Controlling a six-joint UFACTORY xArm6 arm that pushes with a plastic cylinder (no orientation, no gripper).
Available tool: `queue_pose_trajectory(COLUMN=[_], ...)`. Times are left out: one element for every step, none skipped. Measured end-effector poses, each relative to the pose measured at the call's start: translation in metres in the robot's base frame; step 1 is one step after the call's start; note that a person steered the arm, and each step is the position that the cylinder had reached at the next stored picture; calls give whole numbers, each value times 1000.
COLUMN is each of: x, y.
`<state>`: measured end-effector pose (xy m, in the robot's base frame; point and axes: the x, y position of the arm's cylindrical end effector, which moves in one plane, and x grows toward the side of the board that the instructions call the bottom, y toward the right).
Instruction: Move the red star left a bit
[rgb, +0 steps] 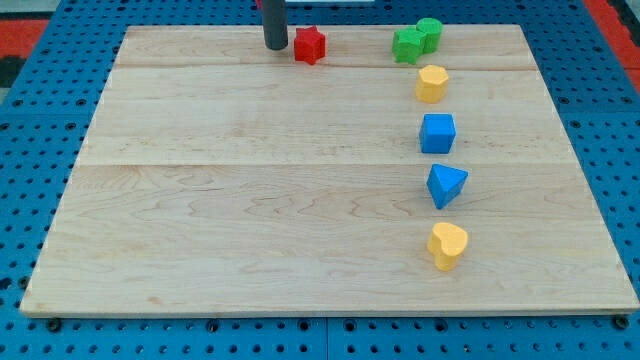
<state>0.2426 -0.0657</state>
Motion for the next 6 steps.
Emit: queue_pose_trajectory(x=[44,45,-1,-14,-13,2], y=[-1,84,106,60,1,69])
